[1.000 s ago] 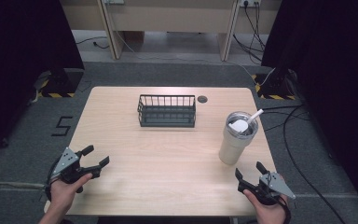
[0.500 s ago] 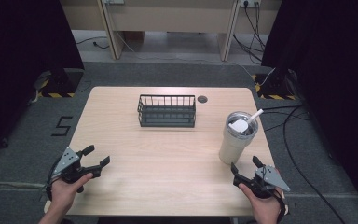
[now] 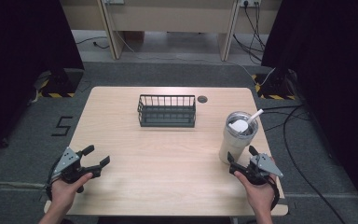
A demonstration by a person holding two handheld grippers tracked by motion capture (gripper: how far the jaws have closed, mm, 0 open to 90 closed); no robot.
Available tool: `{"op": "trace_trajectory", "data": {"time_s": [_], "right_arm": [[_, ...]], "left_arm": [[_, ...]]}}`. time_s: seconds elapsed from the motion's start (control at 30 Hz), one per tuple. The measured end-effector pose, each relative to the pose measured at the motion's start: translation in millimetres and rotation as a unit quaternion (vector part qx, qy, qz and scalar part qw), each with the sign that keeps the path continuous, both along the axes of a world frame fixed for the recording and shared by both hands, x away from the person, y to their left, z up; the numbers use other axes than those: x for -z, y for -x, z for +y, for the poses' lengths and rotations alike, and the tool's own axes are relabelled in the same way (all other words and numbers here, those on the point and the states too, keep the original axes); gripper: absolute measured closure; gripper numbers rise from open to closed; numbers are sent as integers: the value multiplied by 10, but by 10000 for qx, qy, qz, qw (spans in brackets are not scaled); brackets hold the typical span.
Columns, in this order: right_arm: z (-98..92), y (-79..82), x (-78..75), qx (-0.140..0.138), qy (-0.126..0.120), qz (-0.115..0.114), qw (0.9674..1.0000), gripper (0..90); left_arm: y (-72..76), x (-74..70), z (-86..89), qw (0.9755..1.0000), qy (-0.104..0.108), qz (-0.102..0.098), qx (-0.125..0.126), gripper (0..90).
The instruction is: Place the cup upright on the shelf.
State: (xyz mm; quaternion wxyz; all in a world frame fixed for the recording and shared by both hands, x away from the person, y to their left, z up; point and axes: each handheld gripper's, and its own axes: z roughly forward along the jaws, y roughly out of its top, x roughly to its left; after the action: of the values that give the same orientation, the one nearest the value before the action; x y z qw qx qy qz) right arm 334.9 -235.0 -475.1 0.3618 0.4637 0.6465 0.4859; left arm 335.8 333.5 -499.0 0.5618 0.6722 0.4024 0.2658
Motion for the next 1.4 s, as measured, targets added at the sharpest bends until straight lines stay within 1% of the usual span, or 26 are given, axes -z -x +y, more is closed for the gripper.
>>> {"op": "trace_trajectory", "data": {"time_s": [0.17, 0.2, 0.23, 0.33, 0.47, 0.67, 0.7, 0.83, 1.07, 1.13, 1.2, 1.4], "right_arm": [[16, -77, 13, 40, -23, 20, 10000, 152], [18, -93, 17, 46, 9, 1, 10000, 152], [29, -104, 22, 46, -26, 21, 10000, 151], [40, -132, 29, 62, -27, 24, 10000, 148], [49, -215, 28, 128, -67, -4, 9999, 136], [70, -307, 11, 118, -51, -69, 9999, 109], [80, -348, 15, 119, -56, -68, 9999, 100], [93, -399, 30, 107, -90, -88, 9999, 87], [120, -460, 65, 119, -13, -137, 9998, 74], [126, -476, 80, 138, 14, -191, 9997, 81], [138, -486, 95, 172, -12, -211, 9996, 89], [130, -487, 117, 164, -94, -277, 9994, 105]], "left_arm": [[-5, 1, 1, 10000, 8, 0, 17, 144], [-6, 2, 0, 10000, 1, 2, 20, 144], [-6, 2, -2, 10000, 12, 1, 19, 144], [-2, -1, -4, 10000, 25, 2, 17, 144], [-1, -5, 0, 10000, 26, -17, 14, 144], [-2, -6, 3, 10000, 23, -16, 20, 144], [0, -8, 2, 10000, 39, -15, 16, 144], [-2, -8, 6, 10000, 32, -18, 15, 144], [-1, -8, 5, 10000, 35, -16, 16, 144], [-1, -8, 6, 10000, 33, -18, 16, 144], [-1, -9, 6, 10000, 35, -16, 17, 144], [0, -10, 8, 10000, 31, -20, 22, 144]]}}
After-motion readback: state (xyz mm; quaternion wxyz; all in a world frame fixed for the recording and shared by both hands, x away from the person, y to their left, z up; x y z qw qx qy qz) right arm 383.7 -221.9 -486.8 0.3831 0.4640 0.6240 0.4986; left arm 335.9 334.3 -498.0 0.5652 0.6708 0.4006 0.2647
